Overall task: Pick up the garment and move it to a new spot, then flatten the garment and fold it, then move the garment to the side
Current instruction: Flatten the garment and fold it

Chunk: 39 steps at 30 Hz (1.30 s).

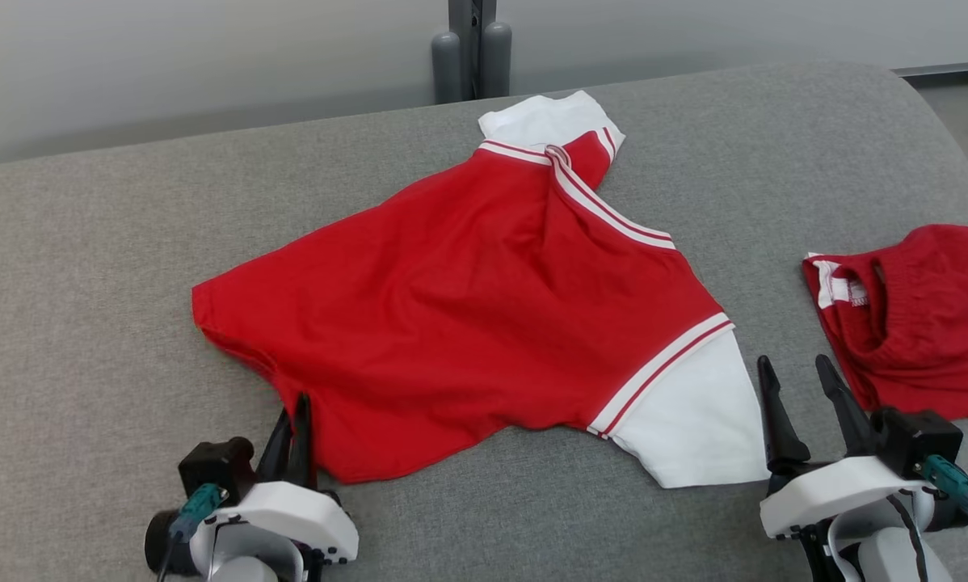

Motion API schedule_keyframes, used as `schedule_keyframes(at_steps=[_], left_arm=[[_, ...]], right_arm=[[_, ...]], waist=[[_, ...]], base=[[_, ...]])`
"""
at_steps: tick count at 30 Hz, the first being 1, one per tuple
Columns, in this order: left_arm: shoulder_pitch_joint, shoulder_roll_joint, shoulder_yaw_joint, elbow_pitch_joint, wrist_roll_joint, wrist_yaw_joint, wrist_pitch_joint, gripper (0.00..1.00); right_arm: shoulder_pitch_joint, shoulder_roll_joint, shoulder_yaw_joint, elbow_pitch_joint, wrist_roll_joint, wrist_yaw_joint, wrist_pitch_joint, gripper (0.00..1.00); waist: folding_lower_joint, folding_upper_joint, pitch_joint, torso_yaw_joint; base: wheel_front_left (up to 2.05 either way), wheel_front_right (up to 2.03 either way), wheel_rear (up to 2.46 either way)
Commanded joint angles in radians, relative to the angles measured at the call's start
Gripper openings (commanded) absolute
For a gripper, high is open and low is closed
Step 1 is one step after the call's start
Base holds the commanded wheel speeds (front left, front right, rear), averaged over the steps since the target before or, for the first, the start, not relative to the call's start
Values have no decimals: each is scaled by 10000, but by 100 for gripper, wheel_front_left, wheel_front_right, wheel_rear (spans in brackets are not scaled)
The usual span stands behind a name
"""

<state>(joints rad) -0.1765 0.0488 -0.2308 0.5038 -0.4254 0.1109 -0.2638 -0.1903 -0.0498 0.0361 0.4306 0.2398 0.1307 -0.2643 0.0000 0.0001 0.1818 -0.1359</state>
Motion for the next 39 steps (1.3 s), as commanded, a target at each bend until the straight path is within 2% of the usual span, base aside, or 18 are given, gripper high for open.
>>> schedule_keyframes(at_steps=[1,7,9,10,11,14,18,28,33,39], left_arm=[[-287,38,-46,-55,247,-52,-7,0],[-1890,37,-752,424,694,-300,-9,0],[-2488,38,-1202,813,681,-211,-7,0],[-2722,40,-1479,1109,605,-179,-2,86],[-3022,40,-1722,1235,513,-140,-9,100],[-3505,44,-2351,1149,470,-101,-9,100],[-3060,60,-2698,754,641,-102,-6,100],[-1622,31,-1530,617,773,193,-4,100],[-1444,35,-1264,728,903,51,-2,100],[-2079,38,-1475,1184,224,-399,-4,100]], right_arm=[[-119,-36,35,-10,80,1,4,100],[-365,-40,285,20,290,1,4,100],[-407,-40,297,94,340,1,4,100],[-408,-40,300,130,352,1,4,100],[-404,-38,319,170,362,1,4,100],[-400,-38,278,204,420,1,4,100],[-310,-36,105,188,476,1,4,100],[-377,-44,189,181,489,1,4,100],[-442,-43,298,186,494,1,4,100],[-502,-41,321,169,470,1,4,100]], waist=[[0,-1,66,-146],[0,-1,279,-657],[0,-1,316,-753],[0,-1,318,-792],[0,-1,325,-826],[0,-1,309,-816],[0,-1,227,-549],[0,-1,28,35],[0,-1,32,4],[0,-1,298,-311]], base=[[0,0,0],[0,0,0],[0,0,0],[0,0,0],[0,0,0],[0,0,0],[0,0,0],[0,0,0],[0,0,0],[0,0,0]])
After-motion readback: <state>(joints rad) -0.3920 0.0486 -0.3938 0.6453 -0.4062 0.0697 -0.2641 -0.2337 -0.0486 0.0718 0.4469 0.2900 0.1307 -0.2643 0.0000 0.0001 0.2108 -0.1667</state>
